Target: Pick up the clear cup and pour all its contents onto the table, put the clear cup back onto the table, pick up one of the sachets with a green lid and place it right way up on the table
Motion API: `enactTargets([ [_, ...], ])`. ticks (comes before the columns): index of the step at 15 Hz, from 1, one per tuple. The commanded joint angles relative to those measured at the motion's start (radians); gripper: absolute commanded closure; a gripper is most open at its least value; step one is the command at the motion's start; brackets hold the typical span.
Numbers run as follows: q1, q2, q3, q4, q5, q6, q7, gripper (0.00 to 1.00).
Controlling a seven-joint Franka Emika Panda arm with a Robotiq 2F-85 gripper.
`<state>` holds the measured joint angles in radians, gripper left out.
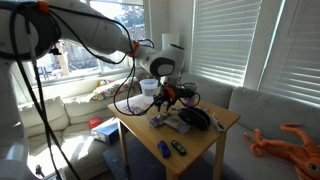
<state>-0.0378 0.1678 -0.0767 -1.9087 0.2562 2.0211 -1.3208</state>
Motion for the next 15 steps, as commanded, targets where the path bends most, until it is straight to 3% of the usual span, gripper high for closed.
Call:
enactTargets([
  [1,-0.031,0.028,0.024,0.061,-0.027,-0.056,-0.031,0.29],
  [2,-0.033,0.029,0.024,0.067,-0.030,-0.059,-0.038,0.28],
  [6,-0.041,0.028,0.023,0.076,-0.056,-0.070,-0.077,0.04],
  [9,-0.044,0.028,0.025,0.073,-0.067,-0.072,-0.112,0.13],
  [11,-0.043,0.028,0.028,0.068,-0.071,-0.067,-0.135,0.25],
  [14,-0.041,0.030,0.033,0.060,-0.080,-0.061,-0.158,0.53],
  [15,-0.041,0.031,0.035,0.058,-0.083,-0.060,-0.164,0.56],
])
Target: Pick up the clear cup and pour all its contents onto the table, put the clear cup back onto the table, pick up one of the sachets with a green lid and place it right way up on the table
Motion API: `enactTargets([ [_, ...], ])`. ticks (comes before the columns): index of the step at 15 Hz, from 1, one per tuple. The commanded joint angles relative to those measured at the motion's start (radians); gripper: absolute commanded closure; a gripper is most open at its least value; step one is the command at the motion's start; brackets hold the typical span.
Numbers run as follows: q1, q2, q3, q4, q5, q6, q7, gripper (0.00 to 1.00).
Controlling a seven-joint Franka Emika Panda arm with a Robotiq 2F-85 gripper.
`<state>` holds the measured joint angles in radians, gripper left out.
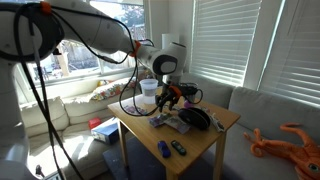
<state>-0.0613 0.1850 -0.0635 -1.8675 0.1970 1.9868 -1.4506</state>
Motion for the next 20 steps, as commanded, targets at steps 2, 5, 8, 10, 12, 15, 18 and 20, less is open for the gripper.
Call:
enactTargets([
  [2,-0.017,0.016,0.024,0.016,-0.034,-0.024,-0.045,0.60],
  [5,-0.018,0.020,0.026,0.016,-0.046,-0.023,-0.047,0.58],
  [8,-0.018,0.019,0.028,0.014,-0.050,-0.022,-0.047,0.91],
  [10,-0.017,0.018,0.030,0.013,-0.045,-0.025,-0.046,1.00],
  [12,-0.016,0.015,0.034,0.013,-0.036,-0.031,-0.042,0.97],
  [15,-0.008,0.000,0.041,0.009,-0.033,-0.037,-0.010,0.97],
  [18,0.005,-0.023,0.057,-0.005,-0.038,-0.040,0.022,0.97],
  [20,0.015,-0.034,0.068,-0.018,-0.045,-0.043,0.060,0.97],
])
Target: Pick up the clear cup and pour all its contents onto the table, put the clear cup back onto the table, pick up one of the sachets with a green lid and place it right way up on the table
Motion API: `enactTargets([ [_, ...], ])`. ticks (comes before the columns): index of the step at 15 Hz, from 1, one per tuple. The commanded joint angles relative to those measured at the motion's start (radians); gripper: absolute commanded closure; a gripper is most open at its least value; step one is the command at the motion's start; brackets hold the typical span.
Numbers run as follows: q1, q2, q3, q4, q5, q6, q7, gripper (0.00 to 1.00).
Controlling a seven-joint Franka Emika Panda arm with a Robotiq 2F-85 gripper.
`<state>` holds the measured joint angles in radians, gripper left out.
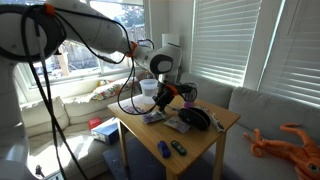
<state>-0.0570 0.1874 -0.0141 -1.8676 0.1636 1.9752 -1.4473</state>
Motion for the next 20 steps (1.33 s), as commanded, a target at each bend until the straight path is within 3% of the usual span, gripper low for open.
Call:
enactTargets([
  [1,0.014,-0.039,0.023,-0.019,-0.011,-0.035,0.074,0.97],
  [5,0.027,-0.067,0.030,-0.031,-0.020,-0.015,0.163,0.97],
  [9,0.038,-0.141,0.037,-0.055,-0.043,0.022,0.167,0.97],
  [19,0.103,-0.345,0.052,-0.211,-0.140,0.256,0.181,0.97],
  [20,0.101,-0.352,0.050,-0.222,-0.149,0.266,0.215,0.68],
])
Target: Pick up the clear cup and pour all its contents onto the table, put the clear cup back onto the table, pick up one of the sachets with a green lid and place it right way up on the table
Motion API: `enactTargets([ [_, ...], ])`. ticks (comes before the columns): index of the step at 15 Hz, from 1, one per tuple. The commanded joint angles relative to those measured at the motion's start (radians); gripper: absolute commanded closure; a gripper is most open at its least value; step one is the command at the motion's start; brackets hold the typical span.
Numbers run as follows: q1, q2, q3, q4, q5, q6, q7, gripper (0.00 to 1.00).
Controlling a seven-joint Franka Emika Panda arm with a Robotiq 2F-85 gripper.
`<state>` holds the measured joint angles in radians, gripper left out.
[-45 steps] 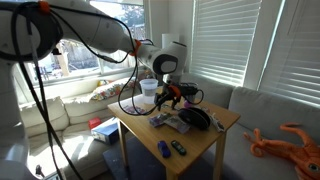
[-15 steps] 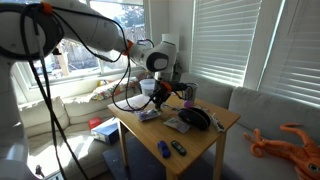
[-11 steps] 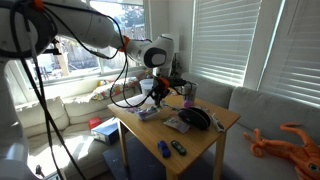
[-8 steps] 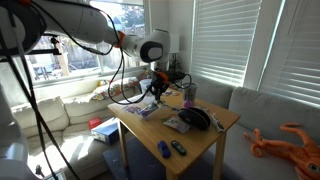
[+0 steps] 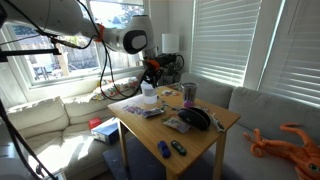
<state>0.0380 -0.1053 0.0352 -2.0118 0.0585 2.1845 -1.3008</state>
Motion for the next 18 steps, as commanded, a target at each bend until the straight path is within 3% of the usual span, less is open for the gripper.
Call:
enactTargets([
  [1,0.004,-0.063,-0.002,-0.087,-0.051,0.061,0.105,0.62],
  [5,-0.016,-0.049,-0.020,-0.100,-0.061,0.034,0.321,0.36],
  [6,-0.011,-0.052,-0.035,-0.105,0.005,0.044,0.306,0.30],
  [7,-0.002,-0.032,-0.030,-0.078,-0.031,0.025,0.265,0.47],
  [10,-0.004,-0.033,-0.041,-0.083,-0.018,0.025,0.291,0.30],
  [11,-0.015,-0.023,-0.040,-0.081,-0.041,0.039,0.358,0.07],
  [14,-0.031,0.009,-0.044,-0.076,-0.053,0.004,0.537,0.00],
  [18,-0.044,0.066,-0.063,-0.050,0.001,-0.065,0.662,0.00],
])
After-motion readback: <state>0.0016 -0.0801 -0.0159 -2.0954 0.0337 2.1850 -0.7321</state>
